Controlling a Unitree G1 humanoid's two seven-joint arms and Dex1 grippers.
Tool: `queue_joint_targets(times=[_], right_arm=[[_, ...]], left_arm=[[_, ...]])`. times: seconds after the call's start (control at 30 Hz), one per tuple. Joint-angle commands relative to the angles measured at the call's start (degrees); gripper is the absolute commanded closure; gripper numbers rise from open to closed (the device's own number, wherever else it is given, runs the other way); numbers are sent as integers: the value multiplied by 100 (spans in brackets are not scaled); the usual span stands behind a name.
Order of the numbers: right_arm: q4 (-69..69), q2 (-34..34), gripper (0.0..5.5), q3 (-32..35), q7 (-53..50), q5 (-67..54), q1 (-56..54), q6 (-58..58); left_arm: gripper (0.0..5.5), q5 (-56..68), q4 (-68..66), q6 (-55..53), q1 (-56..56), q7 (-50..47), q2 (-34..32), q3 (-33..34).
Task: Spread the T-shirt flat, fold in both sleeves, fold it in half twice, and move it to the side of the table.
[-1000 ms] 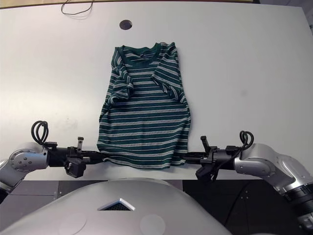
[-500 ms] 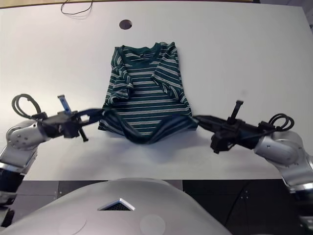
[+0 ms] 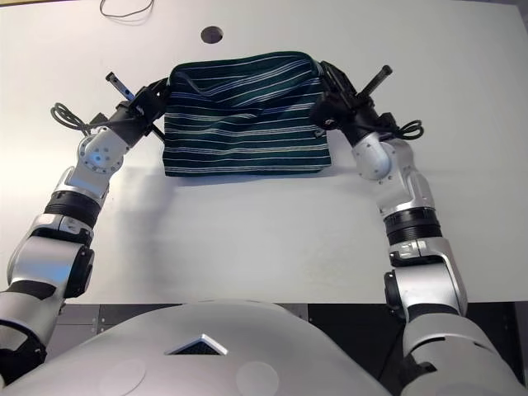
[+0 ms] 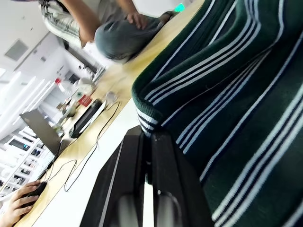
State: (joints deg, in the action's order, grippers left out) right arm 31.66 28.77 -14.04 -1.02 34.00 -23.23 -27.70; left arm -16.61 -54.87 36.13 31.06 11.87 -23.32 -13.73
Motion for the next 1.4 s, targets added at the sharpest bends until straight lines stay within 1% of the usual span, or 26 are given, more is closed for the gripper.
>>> queue_joint_targets(times=[0.03, 0.07, 0.1, 0.13, 0.37, 0.43, 0.47, 0.53, 0.63, 0.67, 0.73, 0.77, 0.83, 0.87, 0.93, 1.03, 1.13, 1.23, 1.3, 1.33, 1.4], right_arm=[[670, -188, 540, -188, -390, 234, -455, 33], [817, -231, 540, -242, -453, 269, -544, 32], [1012, -266, 540, -279, -525, 307, -648, 73], [1194, -294, 540, -286, -621, 316, -742, 117], [2106, -462, 417, -480, -935, 393, -1337, 255], [2349, -501, 384, -548, -972, 401, -1501, 240], [2476, -517, 356, -564, -983, 382, -1593, 236], [2782, -567, 320, -548, -975, 304, -1791, 238], [3441, -634, 280, -353, -911, 64, -2206, 426], [3569, -607, 280, -276, -928, -28, -2293, 455], [3522, -555, 280, -166, -845, -237, -2305, 245], [3236, -526, 280, -164, -627, -372, -2156, -92], [2168, -303, 280, -334, 137, -668, -1536, -893], [1590, -96, 280, -431, 520, -742, -1175, -1098], [656, 397, 280, -596, 998, -529, -541, -1177], [-245, 895, 280, -885, 1441, 112, 162, -981], [-166, 1014, 280, -1112, 1250, 766, 242, -740], [263, 910, 280, -1414, 847, 1389, 7, -551], [257, 900, 280, -1635, 827, 1609, 19, -614], [70, 963, 280, -1768, 917, 1690, 110, -739], [-926, 1335, 280, -2133, 1560, 1538, 574, -1351]], left_arm=[[539, -291, -685, 9, 528, -307, 134, -94], [539, -357, -842, -10, 613, -388, 149, -117], [511, -428, -1031, -68, 728, -470, 194, -147], [497, -483, -1201, -127, 832, -520, 245, -178], [383, -660, -1797, -400, 1206, -781, 567, -252], [353, -579, -1846, -463, 1227, -907, 591, -135], [327, -521, -1878, -523, 1250, -979, 605, -60], [293, -403, -1943, -651, 1306, -1049, 653, 97], [251, -167, -2027, -874, 1362, -1134, 660, 387], [247, -105, -2042, -936, 1348, -1183, 633, 477], [219, 11, -2045, -1003, 1265, -1289, 541, 636], [199, 96, -2019, -964, 1147, -1350, 461, 750], [164, 259, -1877, -693, 747, -1500, 299, 950], [149, 345, -1734, -466, 482, -1563, 255, 1043], [118, 617, -1310, -21, -33, -1626, 278, 1283], [113, 1064, 252, 458, -1063, -1731, 461, 1618], [113, 1076, 1790, 315, -1780, -1908, 769, 1627], [113, 1037, 2986, 40, -2285, -2029, 1087, 1621], [113, 1063, 3636, -153, -2560, -2057, 1224, 1663], [113, 1107, 3920, -257, -2676, -2040, 1269, 1688], [113, 1147, 4307, -441, -2825, -1987, 1303, 1735]])
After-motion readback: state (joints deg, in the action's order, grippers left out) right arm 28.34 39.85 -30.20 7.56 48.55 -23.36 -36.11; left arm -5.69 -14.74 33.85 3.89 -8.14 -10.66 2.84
